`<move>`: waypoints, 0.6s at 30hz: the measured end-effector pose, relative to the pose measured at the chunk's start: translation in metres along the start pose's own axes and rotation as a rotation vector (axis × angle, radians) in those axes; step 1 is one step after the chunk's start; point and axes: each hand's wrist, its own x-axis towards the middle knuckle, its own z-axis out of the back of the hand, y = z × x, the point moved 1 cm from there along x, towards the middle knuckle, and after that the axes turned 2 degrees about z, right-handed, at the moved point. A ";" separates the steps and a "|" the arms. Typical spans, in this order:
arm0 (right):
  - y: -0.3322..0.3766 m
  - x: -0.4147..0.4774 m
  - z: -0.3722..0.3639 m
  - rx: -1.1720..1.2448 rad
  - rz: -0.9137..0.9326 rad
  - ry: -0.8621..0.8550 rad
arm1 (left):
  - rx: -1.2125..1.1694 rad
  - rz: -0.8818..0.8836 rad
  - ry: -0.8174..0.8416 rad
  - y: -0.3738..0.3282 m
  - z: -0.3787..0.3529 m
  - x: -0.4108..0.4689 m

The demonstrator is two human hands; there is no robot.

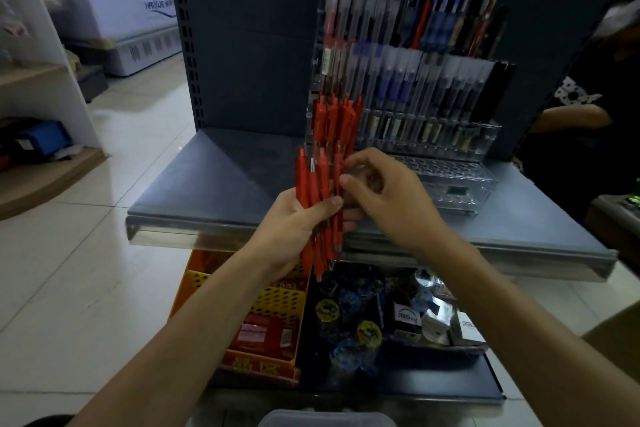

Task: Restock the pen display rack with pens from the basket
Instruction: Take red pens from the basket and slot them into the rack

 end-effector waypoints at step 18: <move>-0.012 -0.010 -0.003 -0.530 0.420 -0.143 | -0.092 0.008 0.081 -0.011 0.007 -0.005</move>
